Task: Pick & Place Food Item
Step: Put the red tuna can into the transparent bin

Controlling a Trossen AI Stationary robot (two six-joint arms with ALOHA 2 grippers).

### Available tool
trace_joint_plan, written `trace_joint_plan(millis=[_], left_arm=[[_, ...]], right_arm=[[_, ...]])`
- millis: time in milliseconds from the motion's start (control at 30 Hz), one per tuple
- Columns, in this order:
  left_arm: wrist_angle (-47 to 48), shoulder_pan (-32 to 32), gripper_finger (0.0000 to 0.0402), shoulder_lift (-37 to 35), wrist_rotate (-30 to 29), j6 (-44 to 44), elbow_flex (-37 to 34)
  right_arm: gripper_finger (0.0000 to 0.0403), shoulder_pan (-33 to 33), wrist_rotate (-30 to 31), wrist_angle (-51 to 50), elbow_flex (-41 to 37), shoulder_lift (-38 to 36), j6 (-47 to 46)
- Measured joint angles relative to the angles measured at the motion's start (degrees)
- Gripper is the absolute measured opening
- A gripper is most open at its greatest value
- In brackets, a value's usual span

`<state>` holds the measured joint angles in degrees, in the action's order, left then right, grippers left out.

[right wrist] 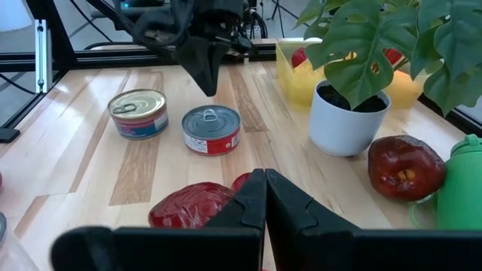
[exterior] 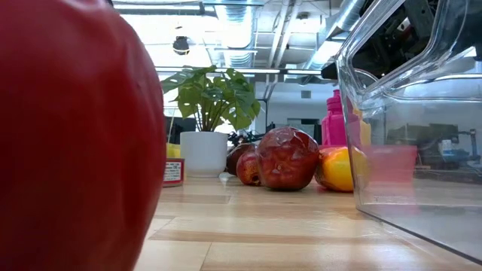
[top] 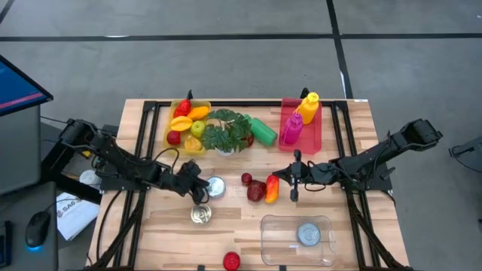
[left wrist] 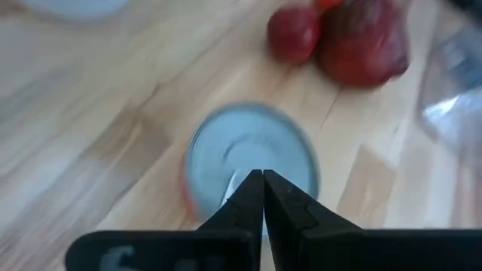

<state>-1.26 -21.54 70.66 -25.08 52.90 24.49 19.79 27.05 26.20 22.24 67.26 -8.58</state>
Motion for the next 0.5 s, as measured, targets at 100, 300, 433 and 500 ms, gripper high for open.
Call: trace_joint_plan(millis=[100,300,433,500], left_arm=[[2.8,-1.7,0.0000,-0.1,-0.5,0.3,0.0],[3.3,-4.4,0.0000,-0.1,-6.1,0.4,0.0],[3.3,-5.2,0.0000,0.9,-8.0,0.5,0.0],[3.3,-5.2,0.0000,1.9,-8.2,0.5,0.0]], right_arm=[[0.0000,0.0,0.0,0.0,0.0,0.0,0.0],[0.0000,0.0,0.0,0.0,0.0,0.0,0.0],[0.0000,0.0,0.0,0.0,0.0,0.0,0.0],[0.0000,0.0,0.0,0.0,0.0,0.0,0.0]])
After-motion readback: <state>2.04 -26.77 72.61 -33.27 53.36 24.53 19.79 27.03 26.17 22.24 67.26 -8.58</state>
